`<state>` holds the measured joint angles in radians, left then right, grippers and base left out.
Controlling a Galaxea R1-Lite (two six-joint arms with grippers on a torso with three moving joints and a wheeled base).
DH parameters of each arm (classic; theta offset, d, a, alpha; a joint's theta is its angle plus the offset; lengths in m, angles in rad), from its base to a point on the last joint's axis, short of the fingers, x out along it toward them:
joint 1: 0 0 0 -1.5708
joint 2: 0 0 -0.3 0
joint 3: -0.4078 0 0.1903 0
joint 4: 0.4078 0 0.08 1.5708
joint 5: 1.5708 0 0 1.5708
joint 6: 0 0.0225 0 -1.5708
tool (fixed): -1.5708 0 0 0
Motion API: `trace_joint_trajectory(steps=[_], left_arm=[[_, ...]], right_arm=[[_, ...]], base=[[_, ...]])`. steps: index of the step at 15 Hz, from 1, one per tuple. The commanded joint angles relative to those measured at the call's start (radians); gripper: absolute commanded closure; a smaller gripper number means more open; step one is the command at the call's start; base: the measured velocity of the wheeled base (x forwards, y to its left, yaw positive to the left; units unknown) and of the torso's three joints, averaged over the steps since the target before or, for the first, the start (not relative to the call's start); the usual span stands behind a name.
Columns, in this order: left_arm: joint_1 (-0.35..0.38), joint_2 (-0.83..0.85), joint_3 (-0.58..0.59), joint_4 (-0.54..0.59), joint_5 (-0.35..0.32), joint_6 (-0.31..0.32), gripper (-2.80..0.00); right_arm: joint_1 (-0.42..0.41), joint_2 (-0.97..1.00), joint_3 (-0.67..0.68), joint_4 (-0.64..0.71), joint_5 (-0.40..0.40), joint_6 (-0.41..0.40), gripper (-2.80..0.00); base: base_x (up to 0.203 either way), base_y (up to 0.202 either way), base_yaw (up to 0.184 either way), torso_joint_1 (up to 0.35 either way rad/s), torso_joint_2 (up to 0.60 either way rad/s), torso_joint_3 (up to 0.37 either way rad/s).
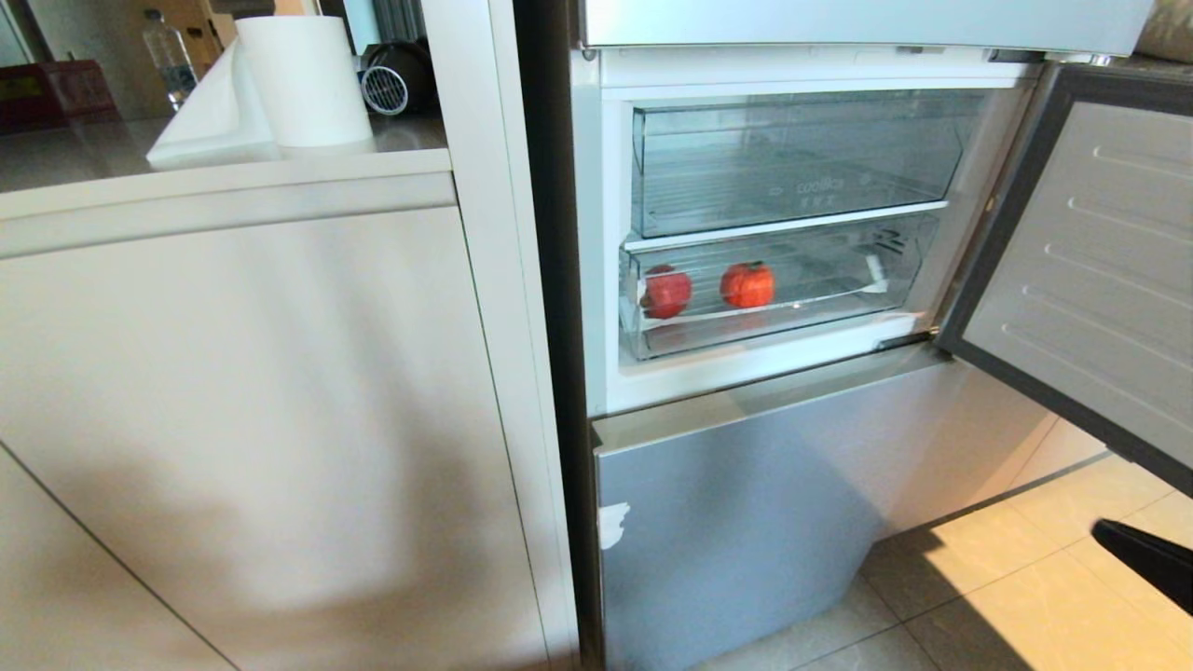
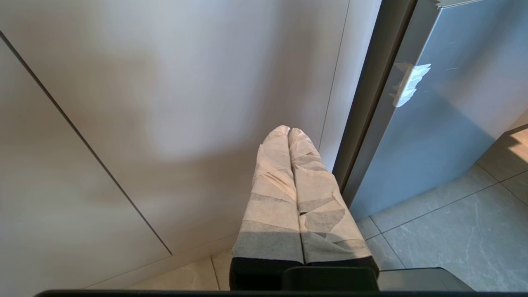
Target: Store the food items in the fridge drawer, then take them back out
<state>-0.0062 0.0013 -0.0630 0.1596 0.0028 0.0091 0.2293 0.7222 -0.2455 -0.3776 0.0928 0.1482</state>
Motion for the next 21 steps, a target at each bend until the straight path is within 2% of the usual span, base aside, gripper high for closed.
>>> trace_joint_trajectory(steps=[1, 3, 5, 7, 11, 21], left_arm=[[0.0, 0.0, 0.0, 0.0, 0.0, 0.0, 0.0], [0.0, 0.0, 0.0, 0.0, 0.0, 0.0, 0.0], [0.0, 0.0, 0.0, 0.001, 0.0, 0.0, 0.0], [0.0, 0.0, 0.0, 0.0, 0.006, -0.003, 0.0], [0.0, 0.0, 0.0, 0.0, 0.006, -0.003, 0.0], [0.0, 0.0, 0.0, 0.0, 0.006, -0.003, 0.0]], right_arm=[[-0.111, -0.384, 0.136, 0.106, 0.003, -0.048, 0.0], [-0.172, -0.536, 0.203, 0.218, 0.023, -0.097, 0.0], [-0.199, -0.679, 0.208, 0.304, 0.031, -0.119, 0.0], [-0.217, -0.727, 0.226, 0.347, -0.008, -0.138, 0.0], [-0.222, -0.721, 0.245, 0.322, -0.028, -0.165, 0.0], [-0.222, -0.721, 0.245, 0.325, -0.042, -0.143, 0.0]], base=[[0.0, 0.0, 0.0, 0.0, 0.0, 0.0], [0.0, 0.0, 0.0, 0.0, 0.0, 0.0], [0.0, 0.0, 0.0, 0.0, 0.0, 0.0], [0.0, 0.0, 0.0, 0.0, 0.0, 0.0], [0.0, 0.0, 0.0, 0.0, 0.0, 0.0], [0.001, 0.0, -0.007, 0.0, 0.0, 0.001]])
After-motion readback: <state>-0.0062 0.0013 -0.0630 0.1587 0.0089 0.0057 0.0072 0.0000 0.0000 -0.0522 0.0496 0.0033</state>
